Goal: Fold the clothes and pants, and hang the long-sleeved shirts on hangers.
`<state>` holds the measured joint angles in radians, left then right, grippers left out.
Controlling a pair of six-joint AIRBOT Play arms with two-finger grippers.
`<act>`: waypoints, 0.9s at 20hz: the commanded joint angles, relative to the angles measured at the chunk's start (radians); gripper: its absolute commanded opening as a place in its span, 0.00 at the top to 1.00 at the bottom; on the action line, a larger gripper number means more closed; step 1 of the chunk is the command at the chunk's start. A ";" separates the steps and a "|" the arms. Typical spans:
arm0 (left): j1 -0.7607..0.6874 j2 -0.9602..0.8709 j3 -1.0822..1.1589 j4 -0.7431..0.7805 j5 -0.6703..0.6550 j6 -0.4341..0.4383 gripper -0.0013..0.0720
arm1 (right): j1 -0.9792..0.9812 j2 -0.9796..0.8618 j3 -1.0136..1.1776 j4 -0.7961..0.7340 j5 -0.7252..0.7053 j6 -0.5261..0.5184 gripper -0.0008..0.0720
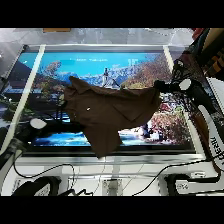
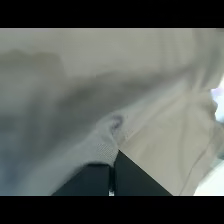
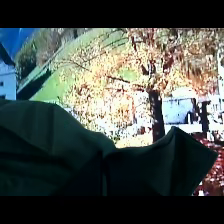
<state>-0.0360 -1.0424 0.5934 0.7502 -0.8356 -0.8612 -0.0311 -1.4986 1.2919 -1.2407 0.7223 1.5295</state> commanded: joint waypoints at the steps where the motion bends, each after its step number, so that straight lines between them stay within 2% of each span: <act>1: 0.130 0.107 0.079 0.285 0.006 -0.085 0.97 | 0.000 0.006 0.000 -0.016 0.122 -0.001 0.97; 5: 0.287 0.247 0.093 0.342 0.010 -0.085 0.97 | 0.001 0.006 0.000 -0.009 0.198 -0.001 0.97; 6: 0.304 0.266 0.092 0.341 0.010 -0.085 0.97 | 0.001 0.006 0.000 -0.008 0.198 -0.001 0.94; 7: 0.309 0.277 0.092 0.342 0.008 -0.085 0.97 | 0.001 0.006 0.000 -0.010 0.197 -0.001 0.70; 8: 0.309 0.277 0.092 0.342 0.005 -0.085 0.97 | 0.000 0.006 0.000 -0.015 0.198 -0.001 0.28; 9: 0.304 0.273 0.091 0.341 0.006 -0.085 0.97 | 0.000 0.006 0.000 -0.019 0.196 -0.002 0.02; 10: 0.302 0.269 0.091 0.338 0.006 -0.085 0.97 | 0.000 0.006 0.000 -0.028 0.198 -0.002 0.07; 12: 0.299 0.261 0.090 0.338 0.005 -0.085 0.97 | 0.000 0.006 0.000 -0.088 0.209 -0.002 0.09; 13: 0.299 0.258 0.090 0.338 0.005 -0.085 0.97 | -0.001 0.006 0.000 -0.150 0.232 -0.002 0.28; 14: 0.299 0.257 0.090 0.338 0.006 -0.085 0.97 | -0.001 0.006 0.000 -0.235 0.272 -0.008 0.60; 15: 0.299 0.257 0.090 0.338 0.005 -0.085 0.97 | -0.001 0.006 0.000 -0.310 0.317 -0.034 0.85; 16: 0.299 0.257 0.090 0.338 0.006 -0.085 0.97 | -0.008 0.006 -0.002 -0.351 0.368 -0.089 0.98; 18: 0.299 0.257 0.090 0.338 0.006 -0.085 0.97 | -0.044 0.006 -0.018 -0.307 0.492 -0.233 0.98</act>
<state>0.2619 -0.7860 0.6827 1.0866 -0.8307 -0.9466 -0.0479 -1.4921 1.2858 -1.4849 1.0565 1.4422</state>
